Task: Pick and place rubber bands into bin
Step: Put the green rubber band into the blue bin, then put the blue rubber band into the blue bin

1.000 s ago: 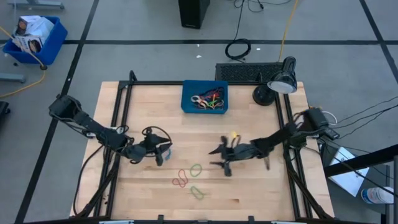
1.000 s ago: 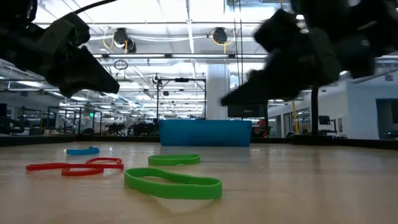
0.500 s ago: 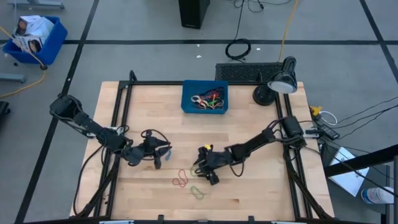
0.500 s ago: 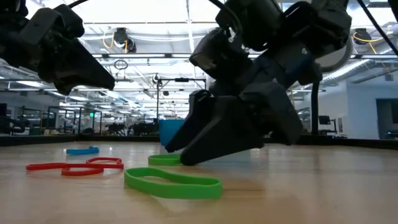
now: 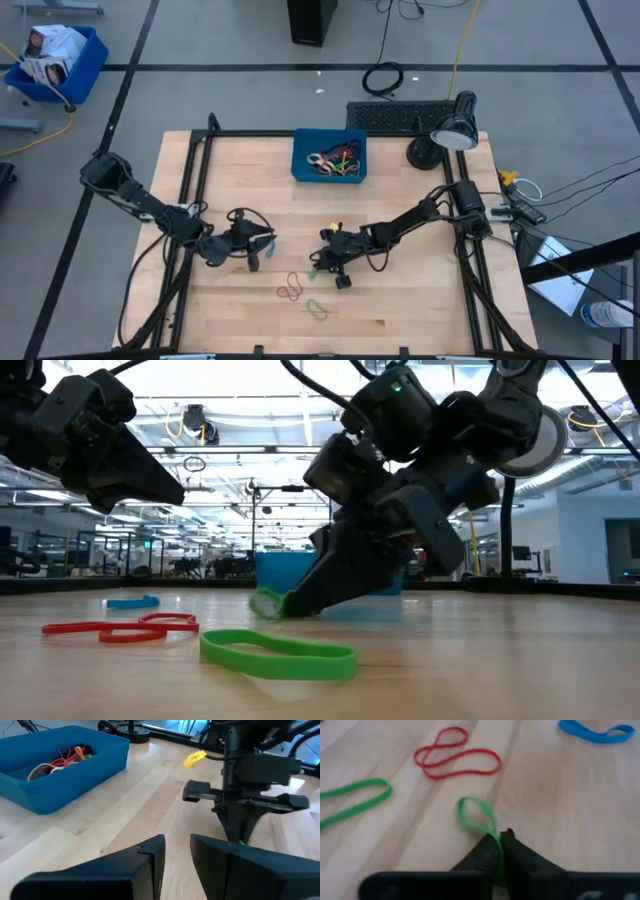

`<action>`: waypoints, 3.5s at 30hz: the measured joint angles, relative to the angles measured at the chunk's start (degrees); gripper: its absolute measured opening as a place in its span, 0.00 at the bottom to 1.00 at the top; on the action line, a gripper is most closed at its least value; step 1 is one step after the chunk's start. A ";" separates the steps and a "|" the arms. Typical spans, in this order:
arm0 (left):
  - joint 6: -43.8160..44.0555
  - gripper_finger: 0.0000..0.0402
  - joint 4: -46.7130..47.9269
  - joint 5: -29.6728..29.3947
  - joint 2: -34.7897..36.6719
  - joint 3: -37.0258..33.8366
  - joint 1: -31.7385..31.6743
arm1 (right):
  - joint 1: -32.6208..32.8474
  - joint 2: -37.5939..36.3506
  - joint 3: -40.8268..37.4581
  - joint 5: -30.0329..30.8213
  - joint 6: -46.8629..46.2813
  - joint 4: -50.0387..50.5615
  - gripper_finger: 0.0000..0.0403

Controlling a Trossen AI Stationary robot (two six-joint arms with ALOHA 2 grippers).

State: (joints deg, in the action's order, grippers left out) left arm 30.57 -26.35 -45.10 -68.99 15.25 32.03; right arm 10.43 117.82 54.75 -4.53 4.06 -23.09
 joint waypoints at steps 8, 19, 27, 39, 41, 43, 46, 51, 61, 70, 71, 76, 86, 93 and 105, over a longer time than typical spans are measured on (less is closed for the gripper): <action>0.04 0.24 -0.03 0.00 0.00 0.00 0.00 | -1.12 -12.17 -0.60 11.52 2.82 3.37 0.01; 0.04 0.24 -0.06 -0.02 0.00 0.00 0.00 | -25.50 -22.11 -0.32 15.91 6.52 1.91 0.01; 0.09 0.24 -0.02 0.00 0.00 0.00 0.00 | -39.09 -20.16 -0.38 8.86 1.98 3.50 0.11; 0.31 0.24 0.60 0.02 0.00 0.00 0.00 | -39.10 -20.66 -0.38 8.32 -1.84 8.11 0.56; 0.84 0.24 1.54 0.02 0.00 0.00 0.27 | -37.48 -21.94 -0.38 5.67 -1.84 8.69 0.59; 1.68 0.24 2.78 1.41 0.00 0.00 0.83 | -34.74 -23.76 -0.46 2.29 -1.86 8.66 0.59; 3.15 0.24 3.73 6.73 0.00 0.08 1.96 | -28.05 -27.22 -2.65 -0.17 -1.62 7.17 0.57; 6.04 0.24 10.17 13.01 0.00 1.30 4.45 | -14.65 -32.57 -11.06 -0.04 -1.89 -0.57 0.51; 15.88 0.24 19.07 13.25 0.00 2.95 6.25 | 5.85 -33.94 -30.59 8.89 -13.77 -23.54 0.42; 9.47 0.40 19.00 16.82 -1.36 2.95 3.15 | 12.10 -34.00 -39.15 25.53 -16.90 -33.89 0.36; 8.46 0.45 19.22 16.80 -2.36 2.95 3.16 | 12.16 -34.01 -39.69 25.64 -16.92 -34.84 0.36; 8.23 0.61 19.52 15.09 -9.53 4.64 3.19 | 12.19 -33.99 -40.78 25.62 -16.90 -36.55 0.36; 17.59 0.50 32.57 11.09 -23.75 17.38 3.13 | 12.19 -33.99 -40.77 25.55 -16.68 -36.68 0.36; 18.61 0.20 41.74 14.01 -25.59 22.86 2.39 | 12.19 -33.99 -40.78 25.53 -16.68 -36.68 0.36; 5.07 0.02 28.50 18.23 -16.11 22.55 -6.27 | 12.19 -33.99 -40.77 25.53 -16.81 -36.88 0.36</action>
State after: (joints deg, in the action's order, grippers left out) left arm 35.64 2.15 -26.87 -85.10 37.80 25.77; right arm 22.61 83.83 13.98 20.99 -12.75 -59.96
